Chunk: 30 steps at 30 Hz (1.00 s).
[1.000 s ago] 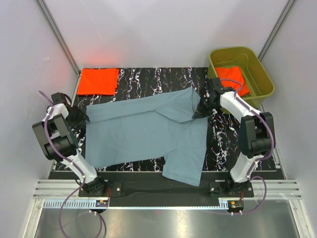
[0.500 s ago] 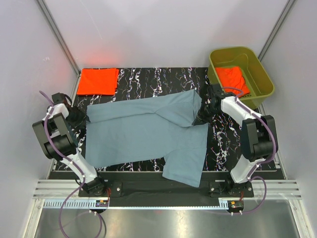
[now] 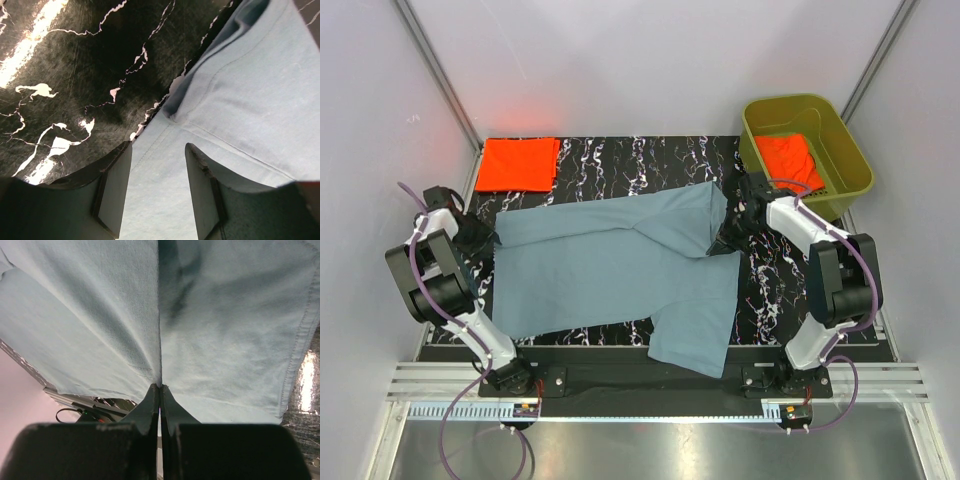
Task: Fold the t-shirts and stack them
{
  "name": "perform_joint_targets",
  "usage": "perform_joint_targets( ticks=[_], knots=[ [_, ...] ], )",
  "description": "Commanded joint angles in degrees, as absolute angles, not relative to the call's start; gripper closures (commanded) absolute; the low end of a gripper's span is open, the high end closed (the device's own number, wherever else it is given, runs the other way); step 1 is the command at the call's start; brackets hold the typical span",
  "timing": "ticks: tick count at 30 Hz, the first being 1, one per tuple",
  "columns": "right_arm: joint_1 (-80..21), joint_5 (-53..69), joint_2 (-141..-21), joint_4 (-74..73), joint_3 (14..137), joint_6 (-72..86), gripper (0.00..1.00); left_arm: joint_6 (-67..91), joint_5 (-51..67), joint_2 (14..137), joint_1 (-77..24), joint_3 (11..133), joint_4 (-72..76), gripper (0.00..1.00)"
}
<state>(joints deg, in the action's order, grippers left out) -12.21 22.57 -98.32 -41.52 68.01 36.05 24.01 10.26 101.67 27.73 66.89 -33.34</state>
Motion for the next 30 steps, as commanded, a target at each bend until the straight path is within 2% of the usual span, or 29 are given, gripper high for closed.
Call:
perform_joint_targets(
  ticks=[1,16,22,30],
  knots=[
    [-12.48,23.55,-93.96,-42.98,68.03,35.51,1.0,24.17,10.19,98.61,27.68,68.82,-32.61,0.48],
    [-12.48,25.93,-97.29,-41.49,67.05,34.81,1.0,23.64,10.11,97.38,27.68,68.03,-32.96,0.48],
    [-12.13,24.7,-105.36,-41.4,79.96,33.57,1.0,23.64,10.46,96.59,27.69,67.85,-33.31,0.48],
    [-8.71,25.23,-127.49,-41.92,109.84,35.24,1.0,24.17,11.86,96.42,27.42,67.5,-33.49,0.47]
  ],
)
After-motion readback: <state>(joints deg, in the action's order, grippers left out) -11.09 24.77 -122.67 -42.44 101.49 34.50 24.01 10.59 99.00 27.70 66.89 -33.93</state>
